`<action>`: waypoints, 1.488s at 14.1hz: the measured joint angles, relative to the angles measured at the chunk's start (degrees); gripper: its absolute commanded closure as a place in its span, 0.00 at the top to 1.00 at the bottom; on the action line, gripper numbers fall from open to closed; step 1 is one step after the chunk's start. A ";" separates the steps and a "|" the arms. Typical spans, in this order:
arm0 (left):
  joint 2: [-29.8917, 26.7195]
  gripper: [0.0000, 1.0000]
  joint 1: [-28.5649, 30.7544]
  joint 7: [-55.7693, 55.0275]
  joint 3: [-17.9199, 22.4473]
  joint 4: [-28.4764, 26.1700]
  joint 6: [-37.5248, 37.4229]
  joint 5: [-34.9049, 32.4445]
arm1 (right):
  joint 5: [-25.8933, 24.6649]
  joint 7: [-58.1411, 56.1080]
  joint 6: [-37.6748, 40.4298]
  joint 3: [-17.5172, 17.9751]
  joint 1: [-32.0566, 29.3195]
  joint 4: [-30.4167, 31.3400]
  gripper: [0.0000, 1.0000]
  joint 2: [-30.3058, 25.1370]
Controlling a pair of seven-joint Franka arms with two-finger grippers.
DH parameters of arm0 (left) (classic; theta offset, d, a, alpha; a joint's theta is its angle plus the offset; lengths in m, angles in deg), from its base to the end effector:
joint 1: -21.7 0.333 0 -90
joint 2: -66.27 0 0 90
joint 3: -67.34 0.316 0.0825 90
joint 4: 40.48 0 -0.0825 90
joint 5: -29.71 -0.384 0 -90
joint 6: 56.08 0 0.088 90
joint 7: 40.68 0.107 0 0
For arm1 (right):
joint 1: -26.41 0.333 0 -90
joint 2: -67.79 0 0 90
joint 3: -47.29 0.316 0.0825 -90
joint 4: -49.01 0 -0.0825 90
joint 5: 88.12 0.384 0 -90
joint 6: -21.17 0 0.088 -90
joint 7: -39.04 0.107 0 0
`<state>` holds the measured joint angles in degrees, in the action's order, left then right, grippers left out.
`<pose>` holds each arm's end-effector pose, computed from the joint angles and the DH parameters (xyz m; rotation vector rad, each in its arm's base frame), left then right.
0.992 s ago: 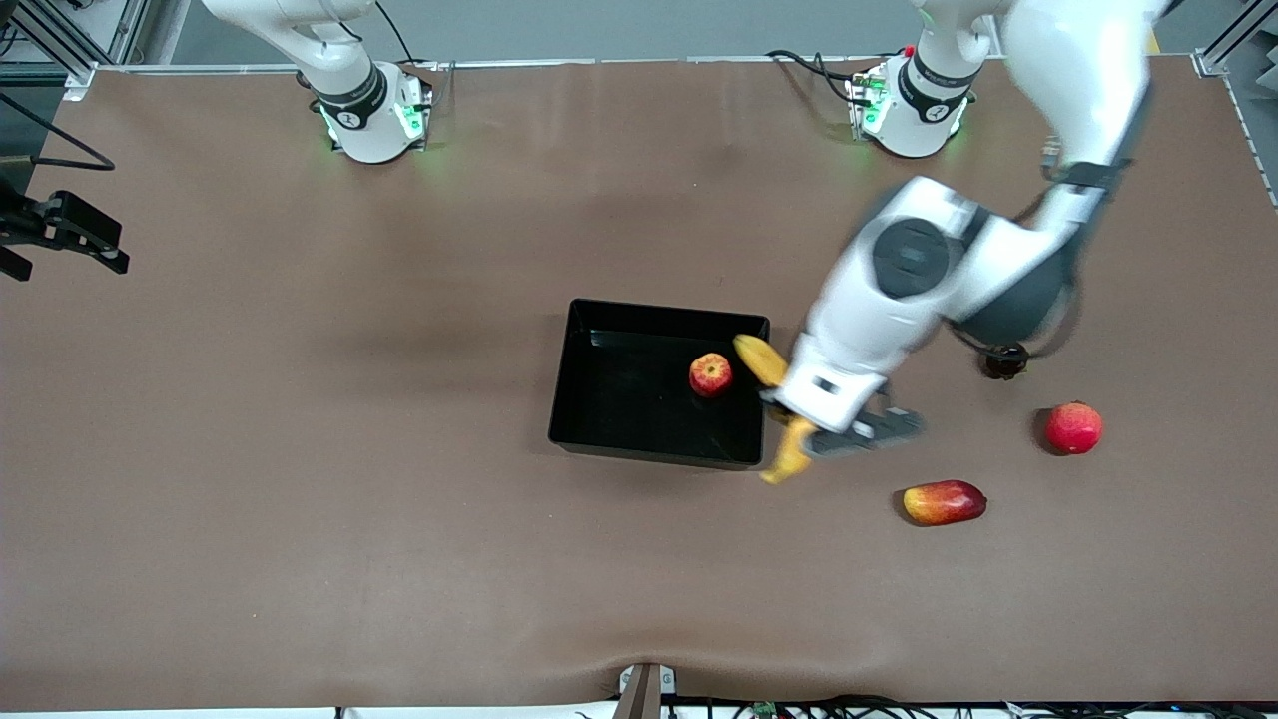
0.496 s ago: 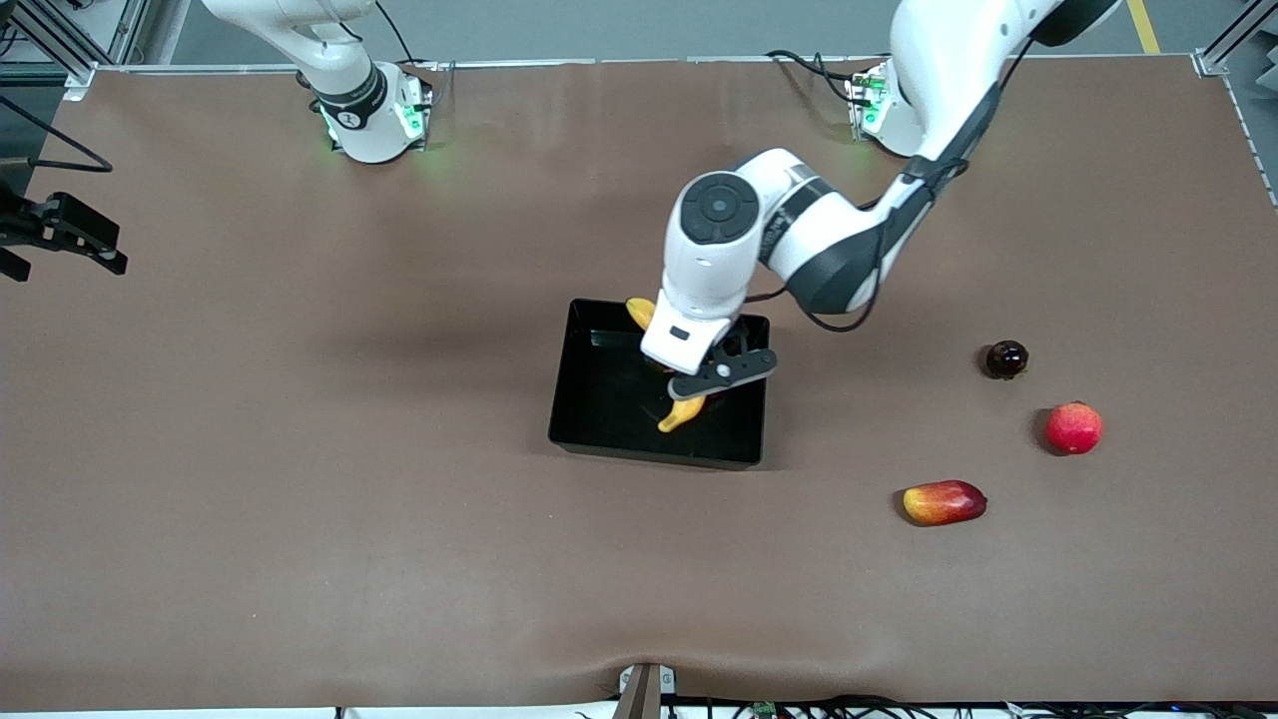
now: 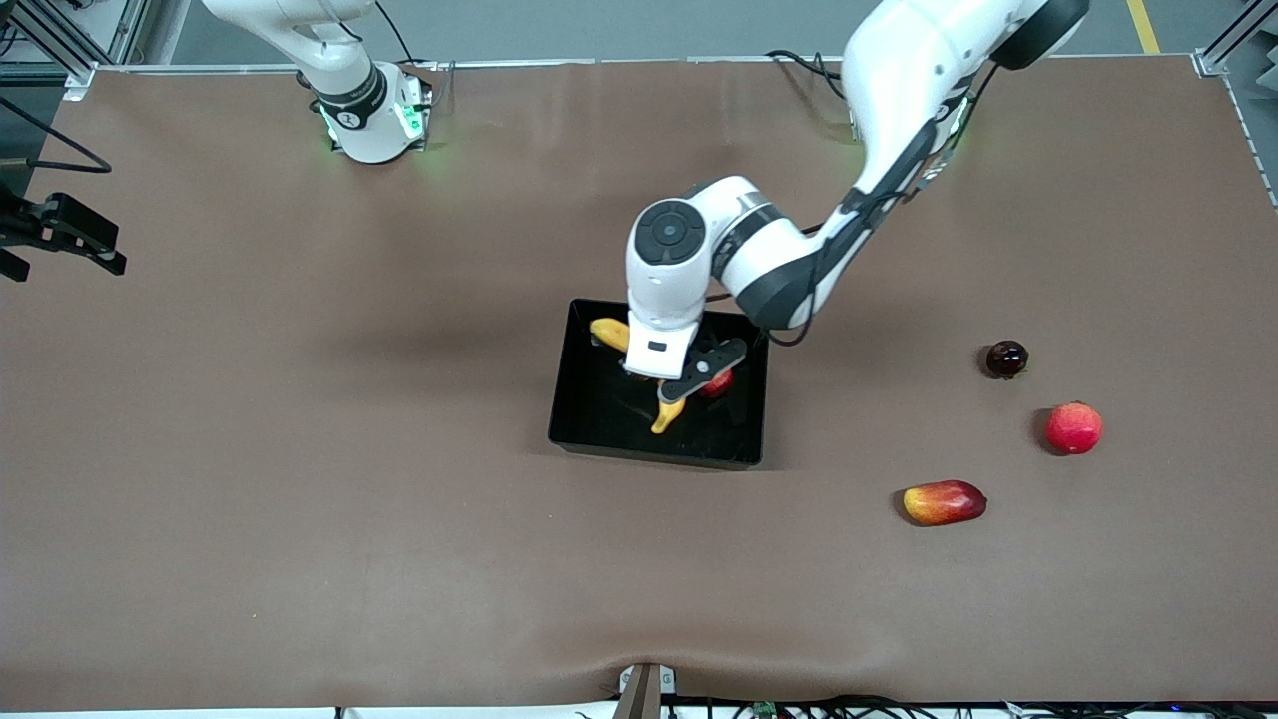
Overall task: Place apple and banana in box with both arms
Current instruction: 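Carry the banana over the black box with the left gripper, then open the left gripper to drop the banana into the box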
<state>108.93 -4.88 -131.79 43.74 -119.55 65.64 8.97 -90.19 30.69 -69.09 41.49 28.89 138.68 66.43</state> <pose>0.5314 -0.5095 0.3017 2.9355 0.9727 0.0937 0.5468 -0.0363 0.6407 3.1013 0.1355 0.0470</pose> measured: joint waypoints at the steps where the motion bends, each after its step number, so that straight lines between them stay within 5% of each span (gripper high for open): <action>1: 1.02 0.00 -1.98 -1.42 1.95 0.14 1.29 0.00 | 0.00 0.00 0.00 0.00 0.00 0.00 1.00 0.00; 8: 6.68 0.02 -4.55 -2.37 4.47 0.68 2.16 -0.05 | 0.06 0.00 0.00 -0.02 -0.01 0.00 1.00 0.02; 9: 7.01 0.16 -4.67 -2.36 4.48 0.68 2.16 -0.20 | 0.26 0.00 0.00 -0.04 -0.04 0.00 1.00 0.05; 12: 7.08 1.00 -4.76 -2.33 4.51 0.87 2.16 -1.15 | 1.02 0.00 0.00 -0.16 -0.35 0.00 1.00 0.19; 17: 5.10 1.00 -4.22 -1.73 4.93 2.61 1.19 -7.10 | 1.19 0.00 0.00 -0.21 -0.51 0.01 1.00 0.21; 21: -4.81 1.00 1.89 11.23 4.91 3.93 -7.16 -6.13 | 1.25 0.00 0.00 -0.20 -0.52 0.02 1.00 0.22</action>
<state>104.13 -3.00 -120.56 48.65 -115.62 58.49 2.84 -88.95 30.69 -69.09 41.30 28.37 138.70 66.66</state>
